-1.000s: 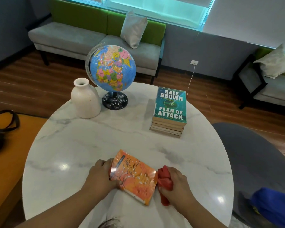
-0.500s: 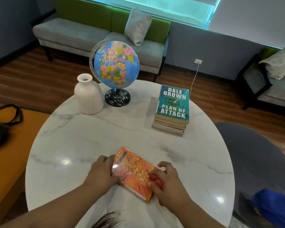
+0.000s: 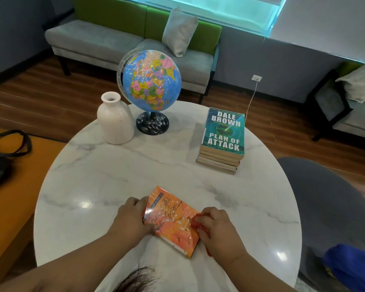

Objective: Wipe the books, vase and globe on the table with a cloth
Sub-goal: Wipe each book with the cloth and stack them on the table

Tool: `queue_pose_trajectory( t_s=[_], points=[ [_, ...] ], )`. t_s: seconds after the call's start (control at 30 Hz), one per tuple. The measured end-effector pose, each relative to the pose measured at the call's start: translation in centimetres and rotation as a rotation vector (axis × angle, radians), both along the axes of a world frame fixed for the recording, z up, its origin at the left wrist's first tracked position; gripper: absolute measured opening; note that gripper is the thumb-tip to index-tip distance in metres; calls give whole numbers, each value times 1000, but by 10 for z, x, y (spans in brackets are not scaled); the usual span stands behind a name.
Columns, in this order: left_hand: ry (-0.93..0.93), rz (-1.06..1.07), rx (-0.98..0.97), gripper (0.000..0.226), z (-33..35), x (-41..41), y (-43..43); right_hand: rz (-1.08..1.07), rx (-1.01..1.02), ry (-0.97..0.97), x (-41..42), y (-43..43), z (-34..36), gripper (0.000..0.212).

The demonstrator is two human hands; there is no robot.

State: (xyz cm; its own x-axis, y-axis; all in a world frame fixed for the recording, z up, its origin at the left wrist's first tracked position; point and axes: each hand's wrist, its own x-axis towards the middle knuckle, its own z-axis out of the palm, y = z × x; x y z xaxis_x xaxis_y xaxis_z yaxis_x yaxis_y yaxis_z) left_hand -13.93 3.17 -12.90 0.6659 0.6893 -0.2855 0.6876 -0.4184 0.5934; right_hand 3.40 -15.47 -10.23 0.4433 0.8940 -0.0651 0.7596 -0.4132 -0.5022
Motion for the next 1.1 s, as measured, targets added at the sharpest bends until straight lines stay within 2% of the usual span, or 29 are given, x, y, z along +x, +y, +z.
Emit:
queue_pose_trajectory(
  t_s=[0.13, 0.23, 0.37, 0.5, 0.63, 0.77, 0.93, 1.1],
  points=[
    [-10, -2, 4, 84, 0, 0, 0, 139, -92, -12, 2, 1, 6, 28],
    [-12, -3, 8, 84, 0, 0, 0, 106, -106, -33, 6, 5, 11, 29],
    [-14, -4, 5, 83, 0, -1, 0, 183, -156, -47, 6, 7, 12, 30],
    [-16, -2, 2, 84, -1, 0, 0, 128, -160, -76, 10, 13, 14, 29],
    [-16, 2, 0, 86, -1, 0, 0, 205, -218, -45, 14, 12, 14, 30],
    [-15, -3, 2, 84, -1, 0, 2, 148, -220, -71, 16, 23, 18, 28],
    [-18, -7, 11, 85, -2, -1, 1, 196, -282, -23, 19, 21, 20, 29],
    [-13, -9, 14, 85, -1, 0, 1, 189, -292, -86, 14, 33, 22, 30]
  ],
)
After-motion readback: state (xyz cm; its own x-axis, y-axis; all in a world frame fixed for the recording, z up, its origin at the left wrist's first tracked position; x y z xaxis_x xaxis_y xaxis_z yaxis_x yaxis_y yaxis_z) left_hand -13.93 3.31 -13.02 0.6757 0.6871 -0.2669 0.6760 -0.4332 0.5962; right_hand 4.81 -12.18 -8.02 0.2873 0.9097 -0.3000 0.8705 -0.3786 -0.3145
